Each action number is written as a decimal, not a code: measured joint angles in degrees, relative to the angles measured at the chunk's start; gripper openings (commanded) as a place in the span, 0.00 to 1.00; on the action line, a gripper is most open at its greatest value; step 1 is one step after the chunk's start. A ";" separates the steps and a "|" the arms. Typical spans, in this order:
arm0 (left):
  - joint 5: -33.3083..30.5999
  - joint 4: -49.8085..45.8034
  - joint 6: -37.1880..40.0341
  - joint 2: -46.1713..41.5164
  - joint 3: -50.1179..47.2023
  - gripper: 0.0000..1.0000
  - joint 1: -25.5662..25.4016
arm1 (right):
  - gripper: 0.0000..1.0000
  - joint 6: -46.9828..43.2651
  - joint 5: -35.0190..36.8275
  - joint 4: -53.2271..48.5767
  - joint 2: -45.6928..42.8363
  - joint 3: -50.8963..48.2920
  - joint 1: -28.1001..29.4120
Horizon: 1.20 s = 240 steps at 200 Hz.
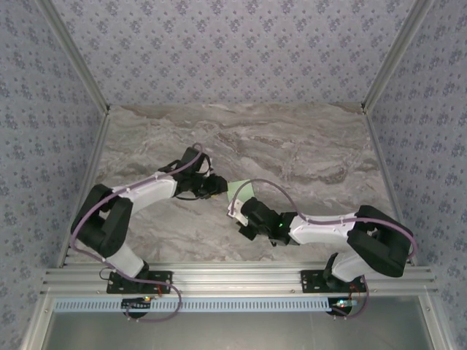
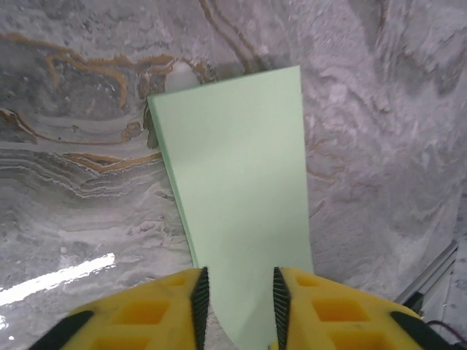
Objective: Fold a paper plane with a square sheet of paper (fold left side to right side)
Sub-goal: Third fold the triangle at the center of the table.
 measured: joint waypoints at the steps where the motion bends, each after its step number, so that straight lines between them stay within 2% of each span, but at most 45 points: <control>1: 0.09 -0.04 0.22 -0.02 0.09 0.22 0.00 | 0.00 0.07 -0.13 0.00 0.00 -0.04 -0.07; 32: 2.49 0.00 1.66 2.67 3.91 0.17 -0.42 | 0.00 1.88 -4.83 0.04 0.02 -0.26 -2.99; 122: 7.04 -0.76 5.79 23.80 20.37 0.13 -3.80 | 0.00 5.73 -19.71 0.02 3.96 0.24 -9.38; 184: 7.04 -3.34 7.67 27.82 22.38 0.12 -4.22 | 0.00 9.51 -31.30 0.00 4.94 2.45 -16.15; 240: 6.78 -4.24 9.38 28.37 23.41 0.12 -4.59 | 0.00 13.62 -36.44 -0.20 8.96 3.82 -23.39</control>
